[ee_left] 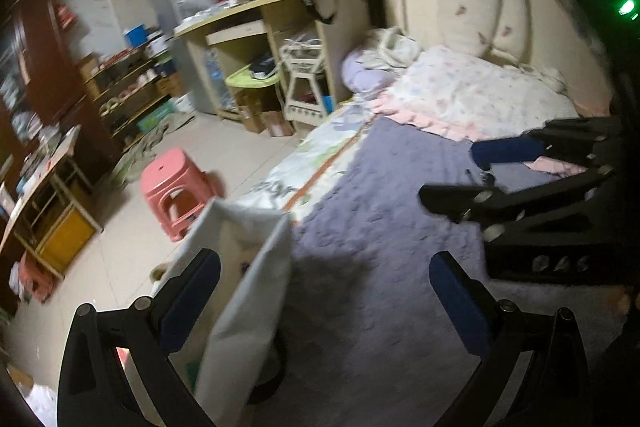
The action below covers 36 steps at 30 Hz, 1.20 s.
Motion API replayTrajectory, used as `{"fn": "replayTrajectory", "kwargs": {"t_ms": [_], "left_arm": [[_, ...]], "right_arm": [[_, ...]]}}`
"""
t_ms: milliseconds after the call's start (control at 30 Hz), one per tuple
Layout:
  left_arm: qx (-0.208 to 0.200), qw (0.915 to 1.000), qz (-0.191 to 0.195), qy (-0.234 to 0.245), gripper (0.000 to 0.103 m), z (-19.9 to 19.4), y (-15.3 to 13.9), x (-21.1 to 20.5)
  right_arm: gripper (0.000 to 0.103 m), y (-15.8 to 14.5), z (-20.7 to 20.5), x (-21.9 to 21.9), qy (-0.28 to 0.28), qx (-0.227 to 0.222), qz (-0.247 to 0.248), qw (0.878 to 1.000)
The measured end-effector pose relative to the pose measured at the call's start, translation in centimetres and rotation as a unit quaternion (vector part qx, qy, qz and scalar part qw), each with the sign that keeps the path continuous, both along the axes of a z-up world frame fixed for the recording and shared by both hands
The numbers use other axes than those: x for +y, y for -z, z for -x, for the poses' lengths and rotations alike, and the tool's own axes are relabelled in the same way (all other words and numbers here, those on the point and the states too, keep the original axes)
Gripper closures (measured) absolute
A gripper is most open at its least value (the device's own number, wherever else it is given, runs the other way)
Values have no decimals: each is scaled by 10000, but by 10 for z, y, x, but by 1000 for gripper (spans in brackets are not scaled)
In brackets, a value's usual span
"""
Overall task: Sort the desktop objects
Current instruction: 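Move both open grippers back over the remaining items on the blanket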
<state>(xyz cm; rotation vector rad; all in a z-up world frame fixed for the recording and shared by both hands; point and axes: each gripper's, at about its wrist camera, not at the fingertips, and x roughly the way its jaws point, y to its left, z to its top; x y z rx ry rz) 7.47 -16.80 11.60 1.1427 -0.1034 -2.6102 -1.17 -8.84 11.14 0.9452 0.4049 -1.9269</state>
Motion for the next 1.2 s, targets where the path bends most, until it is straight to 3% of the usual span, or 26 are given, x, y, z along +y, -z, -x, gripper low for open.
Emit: {"fn": "replayTrajectory", "kwargs": {"t_ms": [233,567,1067,1200], "left_arm": [[-197,9992,-39,332,0,57,22,49],[-348,9971,-138,668,0,136,62,99],[-594,9943,-451,756,0,209,150,88],[-640,9927,-324,974,0,221,174,85]], "right_arm": [[41,2,42,71,597,-64,126,9981],[41,38,91,148,1116,-124,-188,9935],[41,99,161,180,1349,-334,-163,9902],[41,119,182,176,1314,-191,-336,9906]]}}
